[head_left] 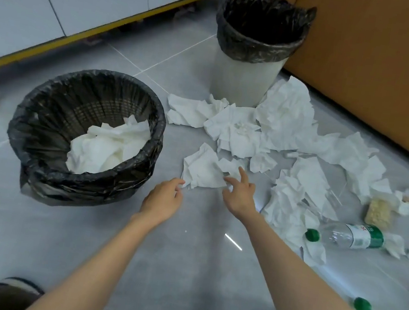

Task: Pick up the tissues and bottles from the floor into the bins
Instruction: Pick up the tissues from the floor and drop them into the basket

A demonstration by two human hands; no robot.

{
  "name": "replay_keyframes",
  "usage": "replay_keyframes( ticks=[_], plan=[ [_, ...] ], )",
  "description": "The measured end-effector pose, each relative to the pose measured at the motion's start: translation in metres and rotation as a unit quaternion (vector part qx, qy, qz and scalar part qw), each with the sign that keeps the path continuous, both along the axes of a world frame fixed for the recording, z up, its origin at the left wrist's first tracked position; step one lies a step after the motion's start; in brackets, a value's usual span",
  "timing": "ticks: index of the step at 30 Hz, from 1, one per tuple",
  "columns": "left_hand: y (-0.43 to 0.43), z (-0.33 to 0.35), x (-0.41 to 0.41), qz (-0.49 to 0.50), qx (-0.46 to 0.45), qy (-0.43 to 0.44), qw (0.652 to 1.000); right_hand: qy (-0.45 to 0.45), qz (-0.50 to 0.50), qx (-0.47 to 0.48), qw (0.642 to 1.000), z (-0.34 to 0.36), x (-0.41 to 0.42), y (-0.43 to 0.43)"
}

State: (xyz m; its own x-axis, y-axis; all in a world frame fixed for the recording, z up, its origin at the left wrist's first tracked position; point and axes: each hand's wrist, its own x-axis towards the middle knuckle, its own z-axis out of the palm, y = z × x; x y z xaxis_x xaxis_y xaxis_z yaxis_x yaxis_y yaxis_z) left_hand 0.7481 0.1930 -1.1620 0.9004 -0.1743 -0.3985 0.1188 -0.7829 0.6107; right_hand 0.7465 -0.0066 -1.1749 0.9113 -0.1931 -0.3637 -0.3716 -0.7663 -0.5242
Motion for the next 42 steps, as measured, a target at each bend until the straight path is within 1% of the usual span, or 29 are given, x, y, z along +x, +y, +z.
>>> replay_keyframes(
  ticks=[3,5,6,8,10,12,14,16,19,21,24,25,26,27,28,29,30,31,32,34,36,40,42],
  plan=[
    [0.001,-0.005,0.000,0.017,-0.029,0.004,0.999,0.035,0.020,-0.029,0.999,-0.007,0.011,0.003],
    [0.001,-0.007,-0.001,0.032,-0.049,0.004,0.998,0.046,0.010,-0.024,0.999,-0.011,0.014,0.004],
    [0.002,-0.009,-0.001,0.038,-0.057,0.004,0.998,0.034,-0.013,-0.008,0.999,-0.012,0.015,0.005],
    [0.003,-0.009,-0.001,0.048,-0.073,0.003,0.996,-0.028,-0.092,0.039,0.995,-0.011,0.015,0.005],
    [0.003,-0.008,0.001,0.056,-0.087,-0.005,0.995,-0.097,-0.161,0.085,0.978,-0.001,0.017,0.004],
    [0.003,-0.003,0.003,0.047,-0.096,-0.021,0.994,-0.121,-0.199,0.174,0.957,0.010,0.022,0.001],
    [0.000,0.003,0.003,0.022,-0.123,-0.037,0.991,-0.083,-0.192,0.294,0.933,0.025,0.024,-0.001],
    [-0.003,0.009,0.003,-0.007,-0.160,-0.042,0.986,-0.017,-0.146,0.378,0.914,0.039,0.024,0.000],
    [-0.006,0.012,0.001,-0.037,-0.168,-0.025,0.985,0.060,-0.109,0.440,0.889,0.051,0.024,0.005],
    [-0.006,0.012,-0.001,-0.014,-0.156,-0.036,0.987,0.102,-0.108,0.470,0.870,0.052,0.023,0.009],
    [-0.003,0.015,-0.001,0.047,-0.117,-0.090,0.988,0.147,-0.114,0.499,0.846,0.045,0.023,0.014],
    [0.000,0.016,-0.001,0.060,-0.109,-0.096,0.988,0.155,-0.115,0.503,0.842,0.042,0.022,0.016],
    [0.003,0.016,-0.001,0.065,-0.106,-0.096,0.988,0.156,-0.115,0.501,0.844,0.038,0.022,0.019],
    [0.006,0.015,-0.001,0.065,-0.105,-0.093,0.988,0.147,-0.112,0.486,0.854,0.035,0.022,0.023],
    [0.009,0.013,0.000,0.066,-0.105,-0.086,0.989,0.126,-0.108,0.449,0.878,0.030,0.023,0.027],
    [0.012,0.010,0.000,0.069,-0.106,-0.077,0.989,0.093,-0.102,0.386,0.912,0.024,0.024,0.031],
    [0.014,0.007,0.001,0.076,-0.110,-0.066,0.989,0.056,-0.089,0.301,0.948,0.018,0.026,0.035],
    [0.016,0.003,0.001,0.082,-0.112,-0.056,0.989,0.023,-0.065,0.216,0.974,0.014,0.028,0.038],
    [0.018,0.001,0.001,0.085,-0.112,-0.048,0.989,0.003,-0.032,0.149,0.988,0.011,0.030,0.041],
    [0.022,-0.006,0.000,0.083,-0.101,-0.036,0.991,-0.006,0.023,0.070,0.997,0.003,0.033,0.044],
    [0.025,-0.012,-0.001,0.084,-0.086,-0.027,0.992,0.009,0.054,0.026,0.998,-0.003,0.034,0.046],
    [0.027,-0.020,-0.007,0.082,-0.045,-0.004,0.996,0.076,0.091,-0.051,0.992,-0.023,0.023,0.045],
    [0.028,-0.022,-0.010,0.077,-0.029,0.002,0.997,0.064,0.095,-0.086,0.990,-0.031,0.014,0.042]
  ],
)
